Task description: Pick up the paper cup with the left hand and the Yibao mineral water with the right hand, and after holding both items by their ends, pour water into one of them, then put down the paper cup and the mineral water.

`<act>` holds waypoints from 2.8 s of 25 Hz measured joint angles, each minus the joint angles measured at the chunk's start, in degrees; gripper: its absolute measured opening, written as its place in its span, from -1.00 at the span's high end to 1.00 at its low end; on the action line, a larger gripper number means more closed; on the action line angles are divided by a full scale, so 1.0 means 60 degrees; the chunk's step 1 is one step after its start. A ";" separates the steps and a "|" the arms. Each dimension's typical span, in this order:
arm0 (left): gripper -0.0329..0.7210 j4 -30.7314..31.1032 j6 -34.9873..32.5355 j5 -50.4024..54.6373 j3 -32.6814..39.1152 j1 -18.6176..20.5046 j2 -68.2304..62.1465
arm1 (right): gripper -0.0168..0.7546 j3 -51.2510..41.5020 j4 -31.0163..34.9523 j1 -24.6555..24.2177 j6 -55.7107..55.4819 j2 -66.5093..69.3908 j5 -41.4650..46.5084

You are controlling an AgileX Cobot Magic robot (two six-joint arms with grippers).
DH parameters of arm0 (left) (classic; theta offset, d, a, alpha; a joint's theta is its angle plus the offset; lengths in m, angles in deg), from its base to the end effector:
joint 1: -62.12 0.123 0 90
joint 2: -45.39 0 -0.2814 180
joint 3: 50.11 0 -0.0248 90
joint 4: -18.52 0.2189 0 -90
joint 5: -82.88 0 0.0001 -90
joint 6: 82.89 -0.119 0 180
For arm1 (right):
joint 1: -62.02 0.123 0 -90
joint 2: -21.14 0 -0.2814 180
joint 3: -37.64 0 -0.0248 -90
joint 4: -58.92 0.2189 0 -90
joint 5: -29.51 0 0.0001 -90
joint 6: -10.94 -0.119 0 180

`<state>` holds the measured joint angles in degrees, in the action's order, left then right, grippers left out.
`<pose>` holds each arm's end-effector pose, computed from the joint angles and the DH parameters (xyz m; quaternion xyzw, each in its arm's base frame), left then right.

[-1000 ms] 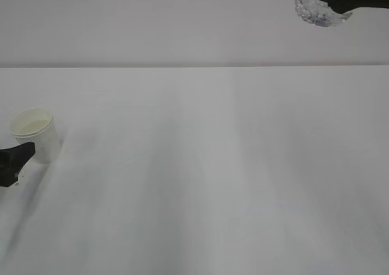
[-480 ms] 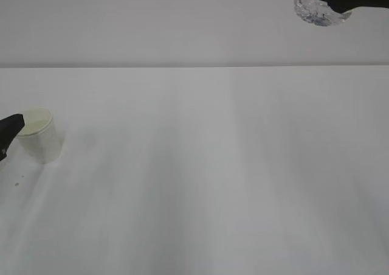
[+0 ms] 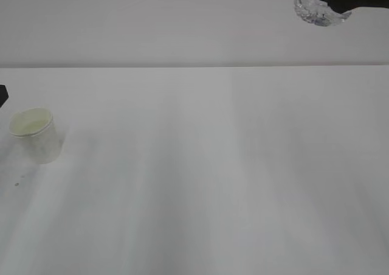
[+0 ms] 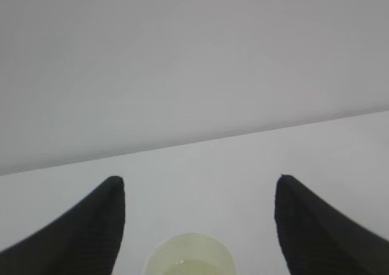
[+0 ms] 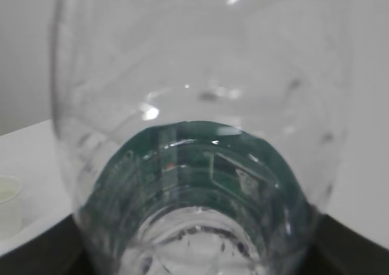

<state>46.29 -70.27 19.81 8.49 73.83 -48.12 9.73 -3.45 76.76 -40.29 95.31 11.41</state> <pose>0.2546 0.0023 0.2182 0.0802 0.7136 -0.0780 0.6916 0.2399 0.0969 0.3652 -0.2471 0.6841 0.1296 0.6739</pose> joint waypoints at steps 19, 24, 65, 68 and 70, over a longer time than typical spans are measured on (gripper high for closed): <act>-0.52 0.0203 0.0406 0.2230 -0.0194 0.0000 0.2764 | -0.27 -0.0350 -0.0361 -0.0037 0.0160 0.0000 0.0074; -0.52 0.0263 0.0589 0.2472 -0.0281 0.0000 0.3135 | -0.27 -0.0564 -0.0361 -0.0166 0.0225 0.0000 0.0151; -0.49 0.0957 0.0787 0.2923 -0.0281 0.0000 0.3354 | -0.27 -0.4375 0.6572 -0.1406 0.6545 0.0000 -0.2068; -0.49 0.0957 0.0787 0.2929 -0.0281 0.0000 0.3354 | -0.27 -0.4645 0.6904 -0.1406 0.6825 0.0000 -0.2141; -0.49 0.0976 0.0808 0.2929 -0.0281 0.0000 0.3354 | -0.27 -0.4888 0.7172 -0.1406 0.7020 0.0000 -0.2394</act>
<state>52.15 -65.43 37.38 6.81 73.83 -27.99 -19.60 39.59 68.32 1.83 95.31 -2.95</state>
